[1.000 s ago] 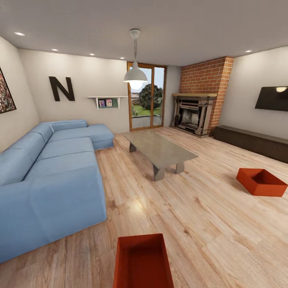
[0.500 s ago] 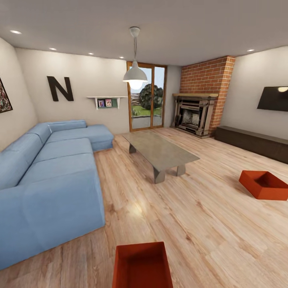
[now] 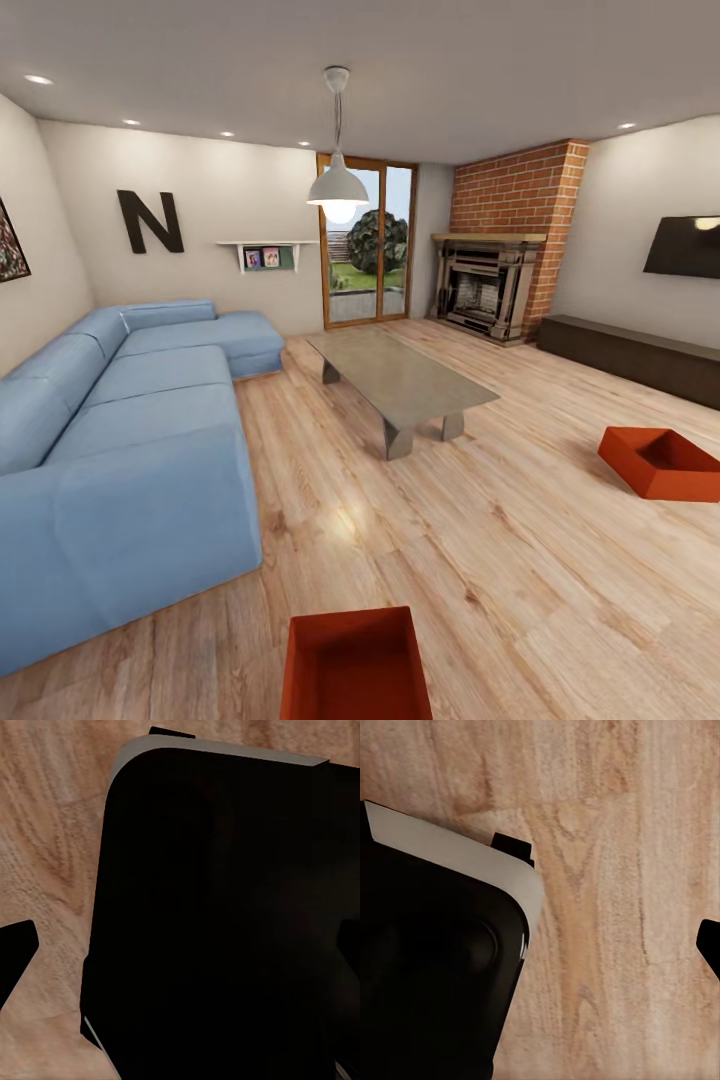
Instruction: Move the two storage containers from the living room to the garage. In the garage, place one container on the floor and stack the other container on top of it (either order is fine).
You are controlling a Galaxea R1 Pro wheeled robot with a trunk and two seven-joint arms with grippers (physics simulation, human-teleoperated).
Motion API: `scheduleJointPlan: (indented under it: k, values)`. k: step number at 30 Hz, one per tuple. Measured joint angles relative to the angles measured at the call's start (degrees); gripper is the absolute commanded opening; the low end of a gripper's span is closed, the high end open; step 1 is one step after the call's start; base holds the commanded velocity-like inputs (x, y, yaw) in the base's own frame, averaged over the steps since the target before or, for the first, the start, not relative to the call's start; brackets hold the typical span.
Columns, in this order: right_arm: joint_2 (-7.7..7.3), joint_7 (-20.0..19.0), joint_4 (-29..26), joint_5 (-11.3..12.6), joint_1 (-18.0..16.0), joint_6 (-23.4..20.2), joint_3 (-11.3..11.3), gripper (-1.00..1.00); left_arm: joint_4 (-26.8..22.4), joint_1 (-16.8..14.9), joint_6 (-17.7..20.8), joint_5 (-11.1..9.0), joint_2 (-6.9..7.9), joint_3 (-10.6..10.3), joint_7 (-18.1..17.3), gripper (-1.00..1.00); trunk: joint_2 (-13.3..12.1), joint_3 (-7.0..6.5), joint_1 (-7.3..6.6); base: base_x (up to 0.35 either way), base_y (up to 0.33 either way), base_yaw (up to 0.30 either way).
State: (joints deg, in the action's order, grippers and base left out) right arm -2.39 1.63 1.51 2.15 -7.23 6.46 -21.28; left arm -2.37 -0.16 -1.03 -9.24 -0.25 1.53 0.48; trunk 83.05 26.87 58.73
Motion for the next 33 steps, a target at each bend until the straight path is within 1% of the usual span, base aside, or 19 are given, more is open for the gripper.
scheduleJointPlan:
  k: [12, 22, 29, 33]
  values:
    - [0.05, 0.07, 0.00, -0.06, 0.00, -0.20, -0.01, 1.00, 0.00, 0.00, 0.00, -0.09, 0.00, 0.02, 0.00, 1.00, 0.00, 0.00, 0.00, 0.000, -0.065, 0.000]
    - [-0.19, 0.17, 0.00, -0.03, 0.00, -0.12, 0.00, 1.00, 0.00, 0.00, 0.00, -0.10, 0.00, 0.02, 0.00, 1.00, 0.00, 0.00, 0.00, 0.000, -0.001, 0.193]
    - [-0.26, 0.18, 0.00, -0.02, 0.00, -0.02, 0.01, 1.00, 0.00, 0.00, 0.00, -0.10, 0.00, 0.02, 0.00, 1.00, 0.00, 0.00, 0.00, 0.000, 0.000, 0.041]
    - [-0.32, 0.11, 0.00, -0.52, 0.00, 0.08, -0.10, 1.00, 0.00, 0.00, 0.00, -0.10, 0.00, 0.02, 0.01, 1.00, 0.00, 0.00, 0.00, 0.000, 0.000, 0.003]
